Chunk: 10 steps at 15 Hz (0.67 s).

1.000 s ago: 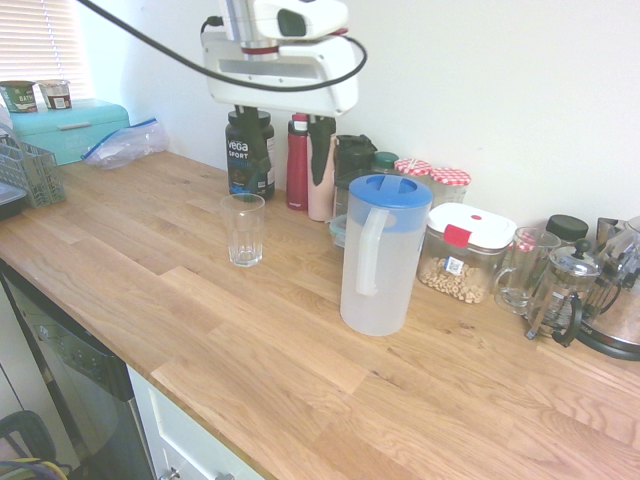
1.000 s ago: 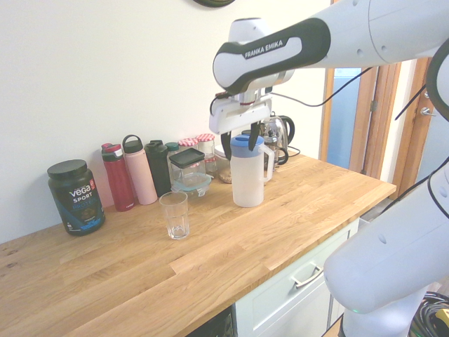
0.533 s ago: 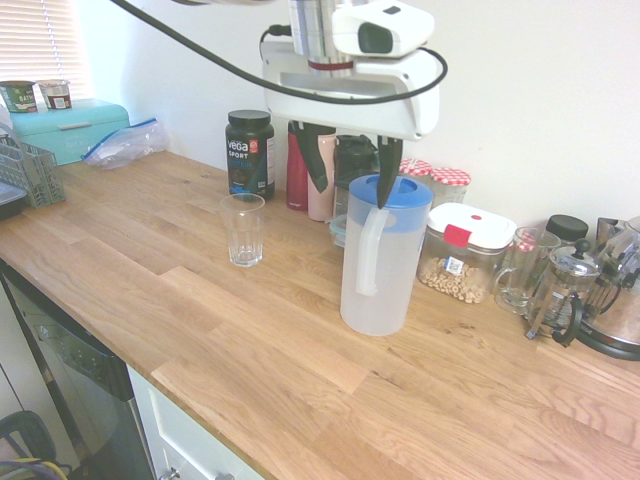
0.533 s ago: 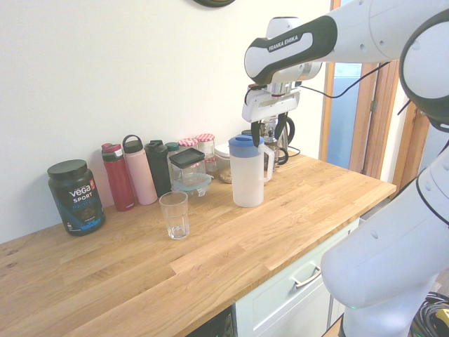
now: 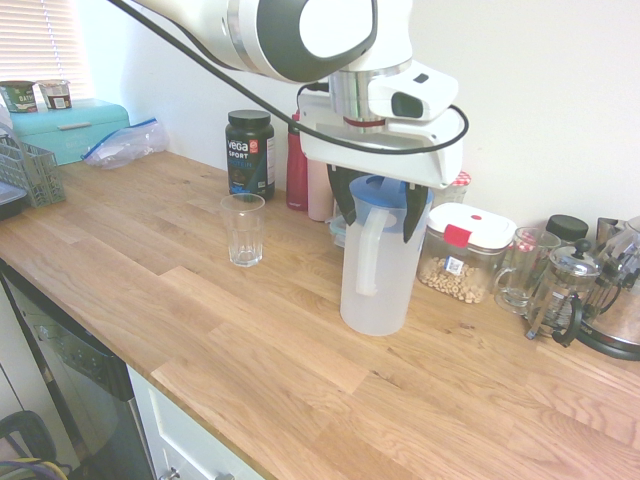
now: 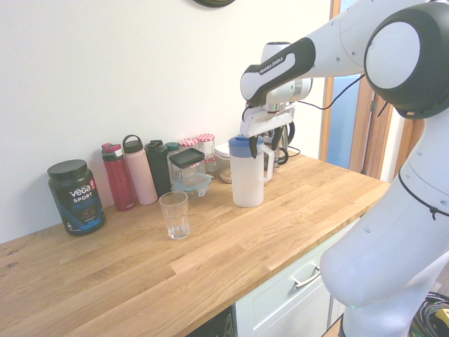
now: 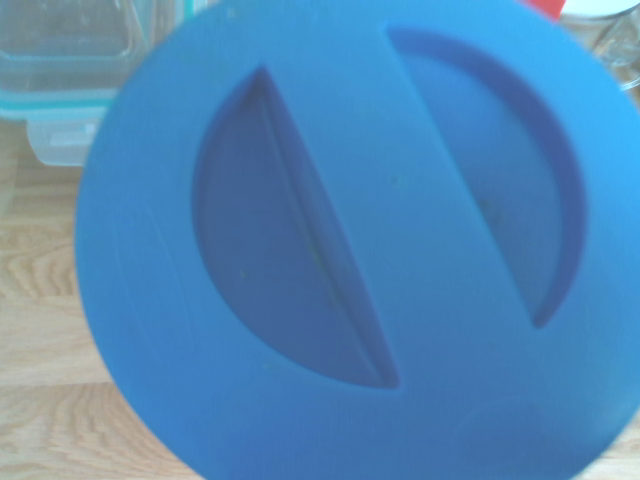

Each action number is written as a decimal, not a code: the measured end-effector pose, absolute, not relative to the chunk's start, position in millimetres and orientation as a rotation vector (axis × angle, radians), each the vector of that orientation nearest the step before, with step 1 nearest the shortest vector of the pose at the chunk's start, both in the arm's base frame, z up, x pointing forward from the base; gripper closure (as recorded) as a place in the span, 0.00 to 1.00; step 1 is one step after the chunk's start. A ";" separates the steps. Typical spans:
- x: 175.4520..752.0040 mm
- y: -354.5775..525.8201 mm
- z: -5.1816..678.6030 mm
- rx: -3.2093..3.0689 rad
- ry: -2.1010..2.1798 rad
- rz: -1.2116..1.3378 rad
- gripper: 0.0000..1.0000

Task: Pour me some water

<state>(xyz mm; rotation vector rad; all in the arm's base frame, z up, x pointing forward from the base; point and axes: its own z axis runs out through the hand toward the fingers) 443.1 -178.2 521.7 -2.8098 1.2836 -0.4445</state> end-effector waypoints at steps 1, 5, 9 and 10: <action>446.1 -179.1 518.3 -2.810 1.281 -0.452 1.00; 456.5 -181.9 502.6 -2.810 1.278 -0.450 1.00; 459.7 -180.2 497.7 -2.809 1.272 -0.439 1.00; 460.0 -179.3 497.5 -2.810 1.270 -0.438 1.00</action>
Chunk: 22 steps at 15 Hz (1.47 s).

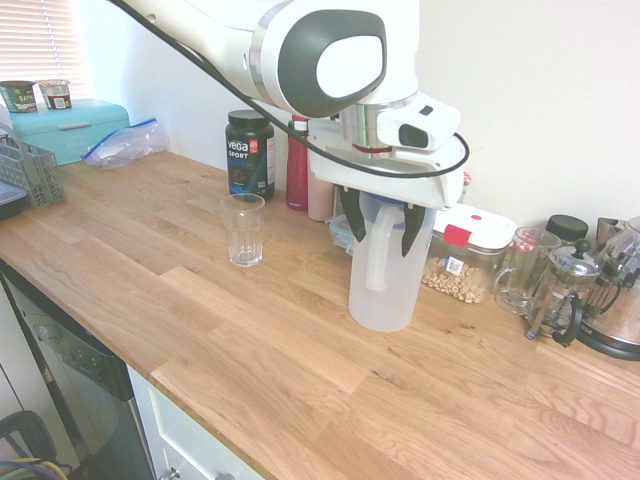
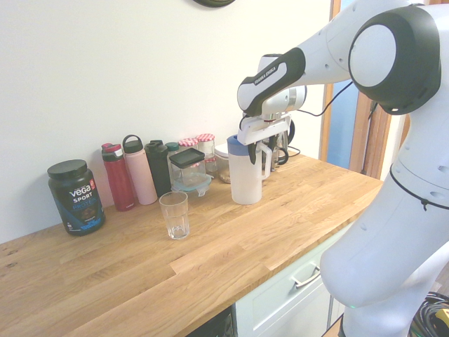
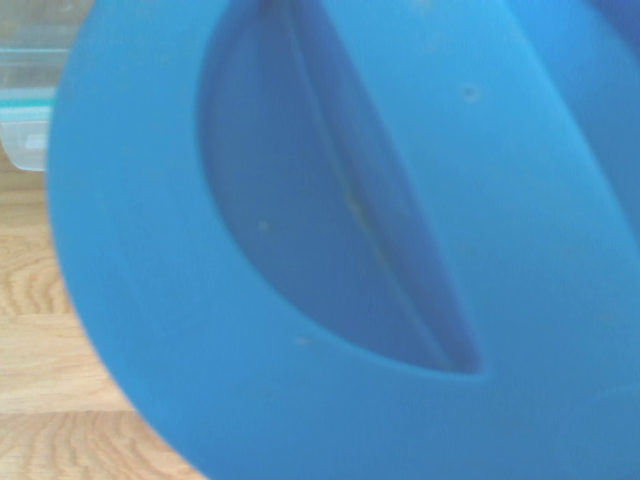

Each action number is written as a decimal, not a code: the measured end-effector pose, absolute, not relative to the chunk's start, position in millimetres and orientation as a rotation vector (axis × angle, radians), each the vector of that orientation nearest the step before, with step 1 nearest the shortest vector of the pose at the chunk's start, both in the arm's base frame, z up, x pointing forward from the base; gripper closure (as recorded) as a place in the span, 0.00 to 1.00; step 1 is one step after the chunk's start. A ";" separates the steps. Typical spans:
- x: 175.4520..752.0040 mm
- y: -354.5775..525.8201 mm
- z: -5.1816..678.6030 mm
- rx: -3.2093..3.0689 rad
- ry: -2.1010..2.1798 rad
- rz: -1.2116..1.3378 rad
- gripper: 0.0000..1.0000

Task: Pour me some water

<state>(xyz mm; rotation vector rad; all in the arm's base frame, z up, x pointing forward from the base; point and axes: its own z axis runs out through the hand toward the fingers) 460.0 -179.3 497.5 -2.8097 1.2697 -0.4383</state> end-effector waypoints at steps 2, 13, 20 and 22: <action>461.0 -177.1 497.3 -2.812 1.263 -0.437 1.00; 463.7 -170.4 497.6 -2.813 1.256 -0.438 1.00; 454.9 -172.1 534.2 -2.793 1.259 -0.500 1.00; 447.4 -166.1 566.5 -2.808 1.213 -0.531 1.00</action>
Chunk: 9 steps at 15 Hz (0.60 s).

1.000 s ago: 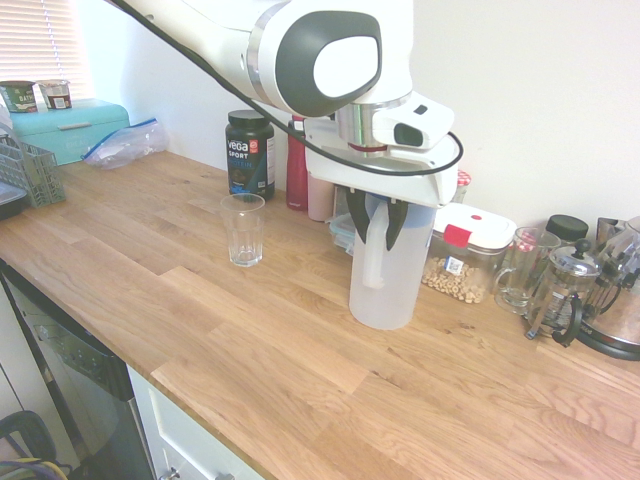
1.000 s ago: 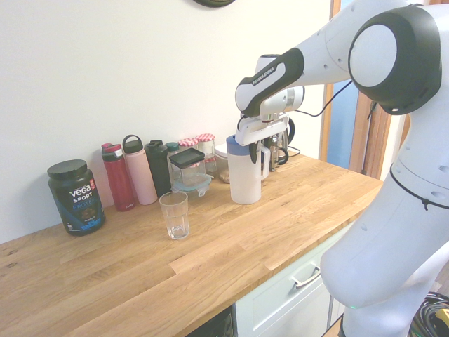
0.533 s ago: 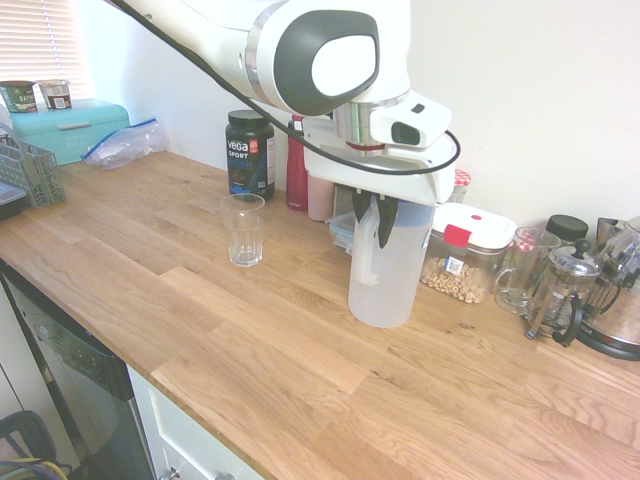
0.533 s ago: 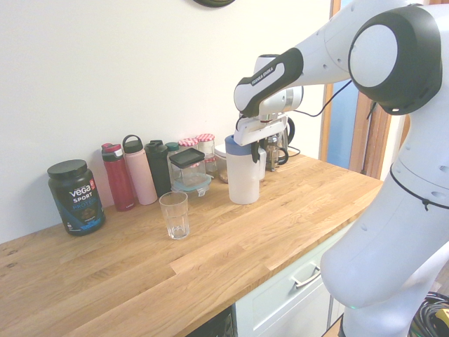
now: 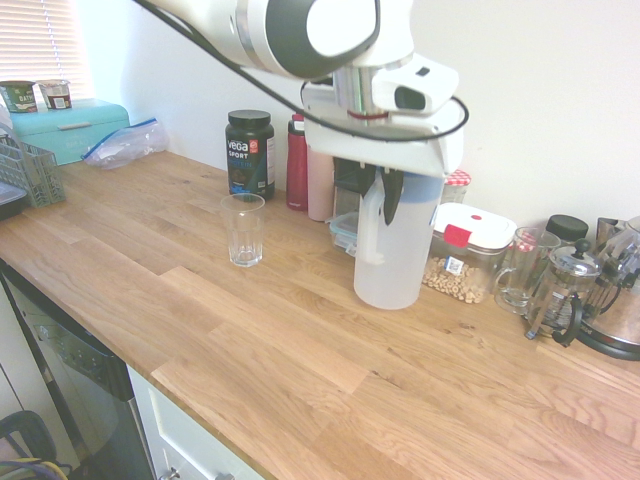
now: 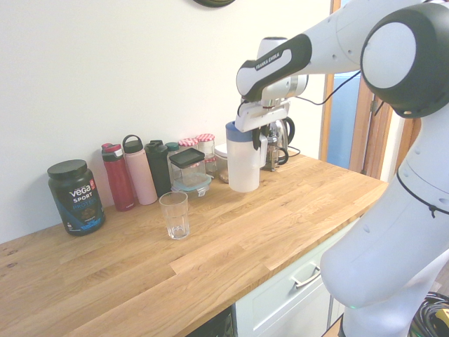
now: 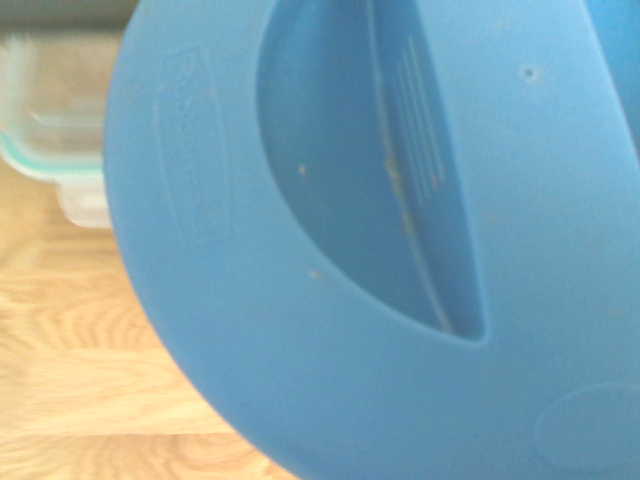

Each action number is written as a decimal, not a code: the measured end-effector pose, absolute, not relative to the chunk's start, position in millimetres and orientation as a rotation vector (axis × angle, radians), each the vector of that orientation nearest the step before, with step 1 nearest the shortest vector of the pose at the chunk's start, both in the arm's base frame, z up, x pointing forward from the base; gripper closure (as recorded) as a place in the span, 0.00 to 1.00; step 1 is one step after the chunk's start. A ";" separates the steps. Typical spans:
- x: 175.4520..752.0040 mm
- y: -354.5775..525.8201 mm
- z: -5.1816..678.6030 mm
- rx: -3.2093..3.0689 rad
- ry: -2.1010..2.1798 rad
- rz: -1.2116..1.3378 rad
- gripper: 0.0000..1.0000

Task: Pour me some water

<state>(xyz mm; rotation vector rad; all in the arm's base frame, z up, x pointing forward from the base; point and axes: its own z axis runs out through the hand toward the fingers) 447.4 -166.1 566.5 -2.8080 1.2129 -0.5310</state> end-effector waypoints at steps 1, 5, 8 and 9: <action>444.2 -158.0 582.1 -2.842 1.141 -0.534 1.00; 443.4 -96.8 614.3 -3.004 0.798 -0.478 1.00; 444.1 -51.0 615.9 -3.137 0.549 -0.400 1.00; 444.6 -40.4 612.7 -3.184 0.471 -0.374 1.00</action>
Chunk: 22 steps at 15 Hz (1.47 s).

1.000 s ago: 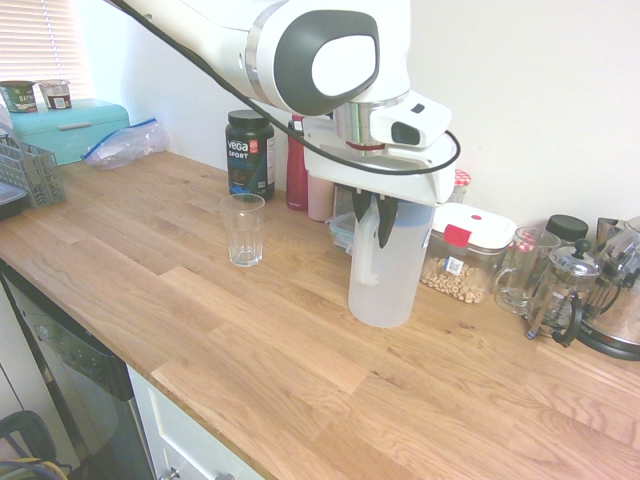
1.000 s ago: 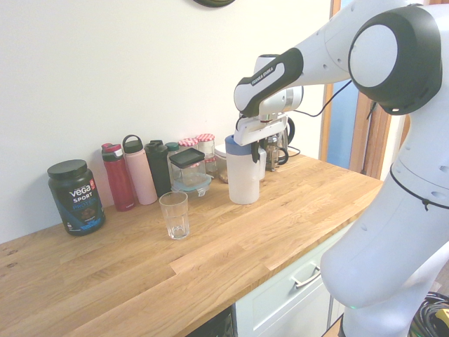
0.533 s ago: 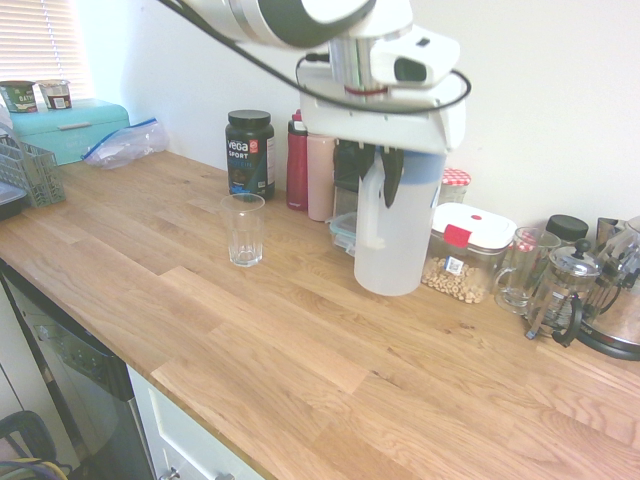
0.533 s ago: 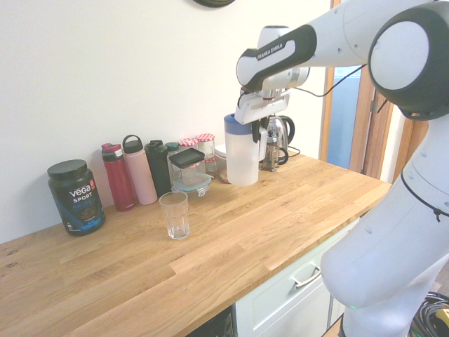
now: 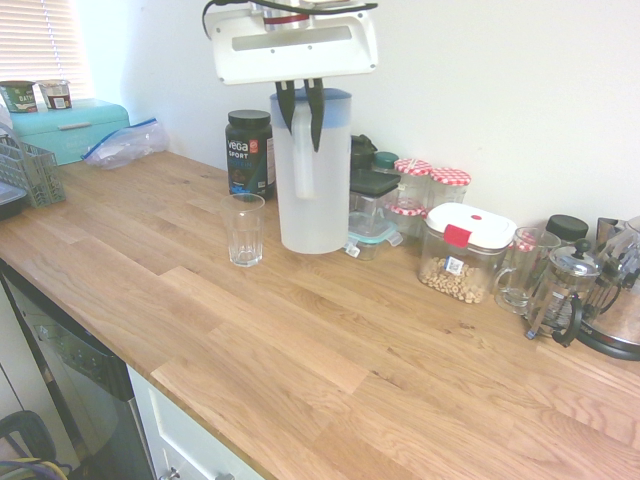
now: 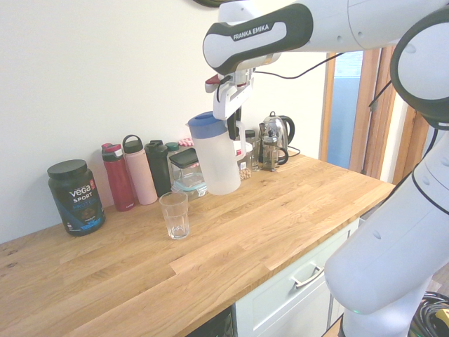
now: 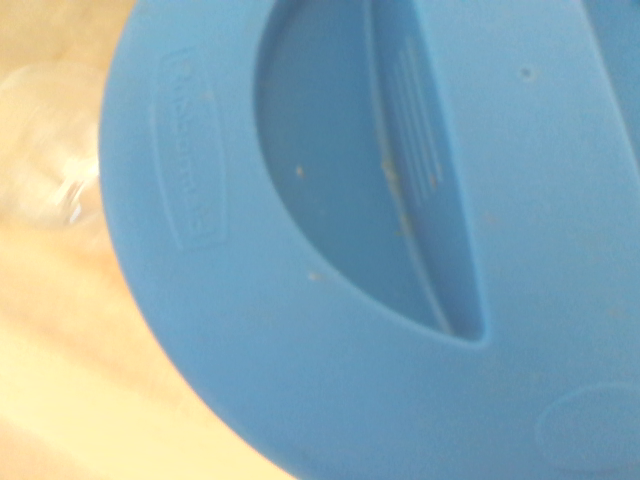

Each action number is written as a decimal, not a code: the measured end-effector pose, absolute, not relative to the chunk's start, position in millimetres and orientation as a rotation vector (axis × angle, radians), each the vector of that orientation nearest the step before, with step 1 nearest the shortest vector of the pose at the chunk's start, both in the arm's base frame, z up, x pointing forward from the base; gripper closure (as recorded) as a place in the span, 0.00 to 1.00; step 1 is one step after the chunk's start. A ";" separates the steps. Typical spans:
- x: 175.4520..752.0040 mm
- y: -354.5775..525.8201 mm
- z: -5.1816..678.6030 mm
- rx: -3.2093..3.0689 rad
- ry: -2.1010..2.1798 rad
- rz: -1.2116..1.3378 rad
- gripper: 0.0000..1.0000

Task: Pour me some water

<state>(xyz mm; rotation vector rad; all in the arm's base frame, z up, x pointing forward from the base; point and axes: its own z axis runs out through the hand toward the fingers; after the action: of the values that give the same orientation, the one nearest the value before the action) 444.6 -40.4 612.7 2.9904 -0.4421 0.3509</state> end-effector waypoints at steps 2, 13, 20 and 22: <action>447.2 -21.6 605.3 2.957 -0.291 0.297 1.00; 460.8 73.3 582.1 2.644 0.101 0.074 1.00; 473.4 107.6 543.4 2.499 0.188 -0.025 1.00; 478.8 110.4 537.4 2.446 0.196 -0.042 1.00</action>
<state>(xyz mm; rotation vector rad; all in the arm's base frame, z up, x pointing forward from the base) 478.8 110.4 537.4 2.4460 0.1960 -0.0422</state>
